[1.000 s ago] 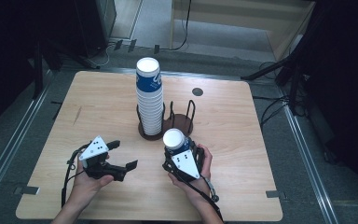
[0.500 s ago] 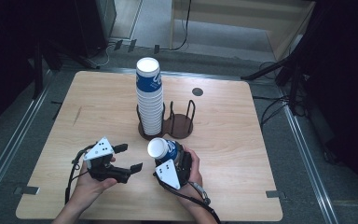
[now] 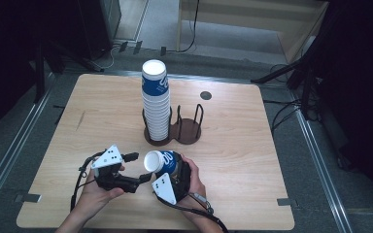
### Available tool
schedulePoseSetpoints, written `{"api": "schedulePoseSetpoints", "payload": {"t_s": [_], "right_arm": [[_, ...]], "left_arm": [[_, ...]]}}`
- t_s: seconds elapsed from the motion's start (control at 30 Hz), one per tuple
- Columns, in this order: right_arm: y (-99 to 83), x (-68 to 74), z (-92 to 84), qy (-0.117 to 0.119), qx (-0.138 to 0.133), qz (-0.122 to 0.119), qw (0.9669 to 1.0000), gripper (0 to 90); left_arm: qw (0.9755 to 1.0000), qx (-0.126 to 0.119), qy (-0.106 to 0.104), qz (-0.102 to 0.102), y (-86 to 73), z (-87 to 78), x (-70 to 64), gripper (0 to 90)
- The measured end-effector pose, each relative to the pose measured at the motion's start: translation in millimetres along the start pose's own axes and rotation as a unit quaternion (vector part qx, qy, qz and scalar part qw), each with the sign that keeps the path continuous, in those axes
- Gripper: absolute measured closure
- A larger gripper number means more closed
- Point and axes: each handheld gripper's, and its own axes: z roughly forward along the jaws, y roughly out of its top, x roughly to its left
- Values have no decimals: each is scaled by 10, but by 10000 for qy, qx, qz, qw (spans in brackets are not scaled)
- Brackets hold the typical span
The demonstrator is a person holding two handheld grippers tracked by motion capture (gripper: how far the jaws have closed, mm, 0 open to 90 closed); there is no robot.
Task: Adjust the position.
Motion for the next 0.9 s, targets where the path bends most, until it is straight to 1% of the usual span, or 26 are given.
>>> {"api": "schedulePoseSetpoints", "payload": {"t_s": [0.03,0.13,0.27,0.5,0.6,0.7,0.77,0.8,0.83,0.9], "right_arm": [[0,14,0,-36,-4,-116,9999,188],[6,64,-15,1,-44,-328,9995,188],[19,132,-20,55,-71,-620,9980,188],[35,202,-31,132,-126,-823,9964,188],[32,222,-35,174,-142,-858,9961,187],[31,237,-39,211,-161,-851,9960,186],[28,242,-37,150,-137,-879,9959,184],[27,242,-36,141,-127,-874,9960,182],[26,239,-35,156,-126,-866,9960,179],[21,242,-34,149,-116,-885,9959,173]], "left_arm": [[10000,19,18,23,1,7,-10,138],[10000,56,17,47,-1,20,-24,138],[9999,149,-23,74,0,37,-40,141],[9994,303,-84,115,-3,75,-72,143],[9991,366,-105,162,-8,86,-76,155],[9990,425,-42,164,-11,98,-86,197],[9988,444,23,181,-13,104,-91,240],[9989,451,37,155,-12,104,-88,268],[9989,456,26,128,-12,105,-85,271],[9987,487,36,155,-14,102,-81,276]]}}
